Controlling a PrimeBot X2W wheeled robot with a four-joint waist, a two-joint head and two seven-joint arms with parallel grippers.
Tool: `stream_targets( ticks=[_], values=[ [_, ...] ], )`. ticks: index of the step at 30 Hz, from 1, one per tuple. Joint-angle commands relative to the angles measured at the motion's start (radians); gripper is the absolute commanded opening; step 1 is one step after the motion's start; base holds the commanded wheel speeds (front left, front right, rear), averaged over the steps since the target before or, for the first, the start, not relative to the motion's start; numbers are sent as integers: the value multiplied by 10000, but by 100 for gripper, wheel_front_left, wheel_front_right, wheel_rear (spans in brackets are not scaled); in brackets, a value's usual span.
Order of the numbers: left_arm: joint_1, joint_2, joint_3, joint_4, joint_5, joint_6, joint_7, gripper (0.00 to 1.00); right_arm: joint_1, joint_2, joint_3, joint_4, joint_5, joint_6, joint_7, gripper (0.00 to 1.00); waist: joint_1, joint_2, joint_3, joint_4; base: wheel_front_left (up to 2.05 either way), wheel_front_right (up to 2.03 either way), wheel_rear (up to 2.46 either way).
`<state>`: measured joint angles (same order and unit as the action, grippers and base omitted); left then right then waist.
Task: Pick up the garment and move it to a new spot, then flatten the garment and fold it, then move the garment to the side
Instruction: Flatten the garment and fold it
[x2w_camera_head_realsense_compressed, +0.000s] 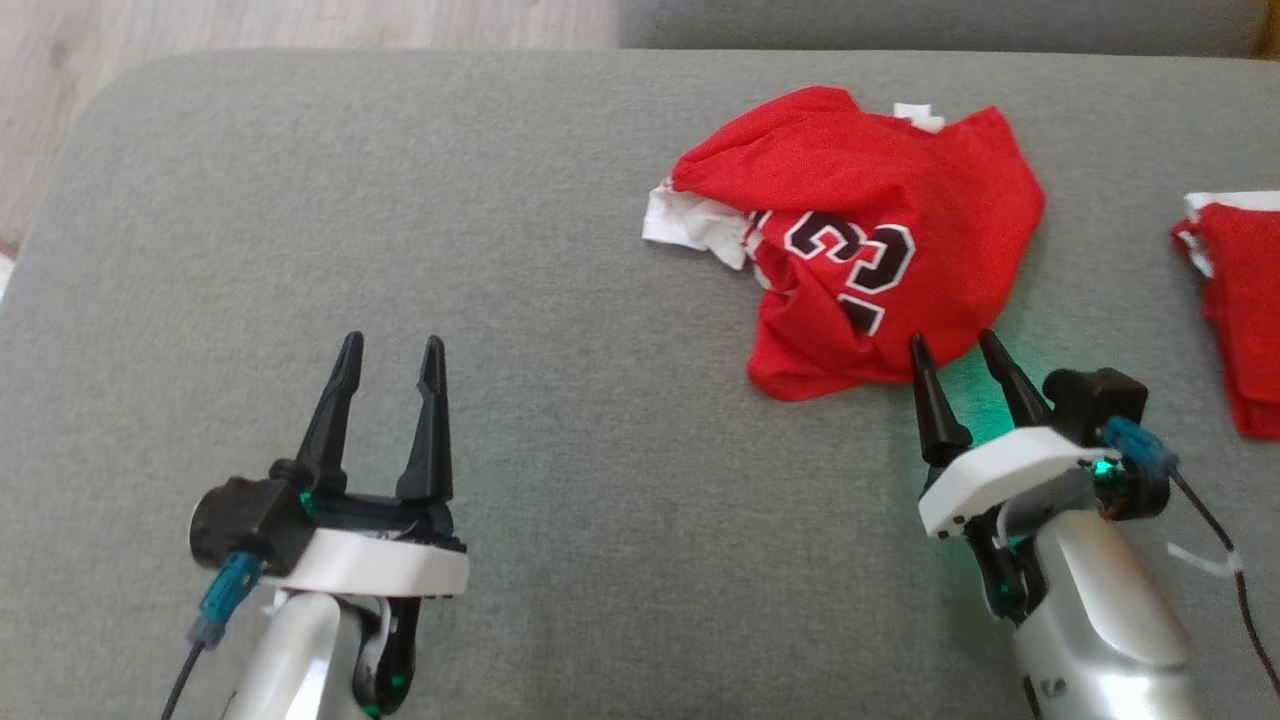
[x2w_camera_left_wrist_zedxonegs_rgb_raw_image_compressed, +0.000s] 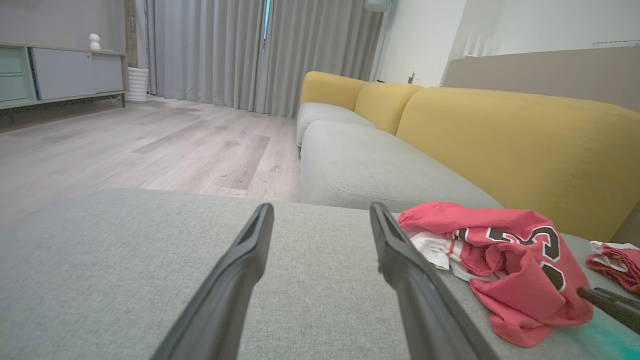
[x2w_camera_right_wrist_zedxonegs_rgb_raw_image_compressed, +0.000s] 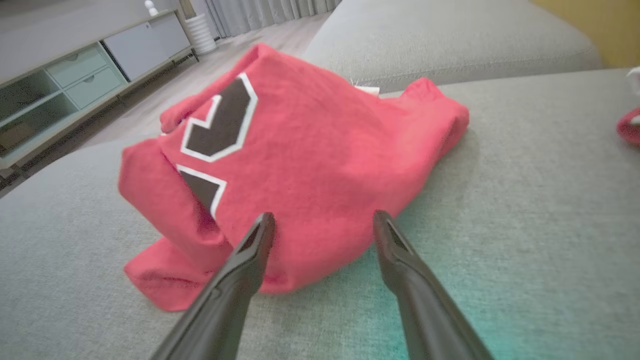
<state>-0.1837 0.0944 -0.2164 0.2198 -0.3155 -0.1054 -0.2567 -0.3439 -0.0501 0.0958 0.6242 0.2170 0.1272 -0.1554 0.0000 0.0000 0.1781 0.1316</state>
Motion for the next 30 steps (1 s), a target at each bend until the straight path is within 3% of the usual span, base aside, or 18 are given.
stream_targets(
  ticks=[1, 9, 10, 15, 25, 26, 27, 30],
  values=[
    [-481, 5, 444, -243, 103, -50, -51, 100, -534, -1, 230, 18, 74, 35, 39, 100, 0, 0, 93, 126, 0, 0, 0],
    [-520, -184, 535, -120, 250, -179, -51, 100, -1575, -1, 741, 1889, 1302, 35, 111, 100, 0, 0, 220, 279, 0, 0, 0],
    [-519, -195, 561, -109, 265, -188, -51, 100, -1709, -1, 829, 2042, 1345, 35, -19, 0, 0, 0, 216, 259, 0, 0, 0],
    [-522, -235, 741, -53, 318, -217, -51, 100, -2301, -1, 496, 2484, 598, 35, -811, 0, 0, 0, 106, 43, 0, 0, 0],
    [-395, -336, 841, -79, 320, -244, -51, 100, -2499, -349, -2368, 1282, -1891, 35, -856, 0, 0, 0, -252, -244, 0, 0, 0],
    [-393, -345, 838, -77, 319, -245, -51, 100, -2504, -368, -2462, 1232, -2185, 35, -670, 26, 0, 0, -268, -244, 0, 0, 0],
    [-389, -353, 837, -67, 316, -246, -51, 100, -2504, -361, -2571, 1220, -2426, 35, -458, 98, 0, 0, -294, -246, 0, 0, 0],
    [-380, -372, 832, -58, 298, -249, -51, 100, -2488, -291, -2711, 961, -3111, 35, -354, 100, 0, 0, -335, -254, 0, 0, 0]
  ],
)
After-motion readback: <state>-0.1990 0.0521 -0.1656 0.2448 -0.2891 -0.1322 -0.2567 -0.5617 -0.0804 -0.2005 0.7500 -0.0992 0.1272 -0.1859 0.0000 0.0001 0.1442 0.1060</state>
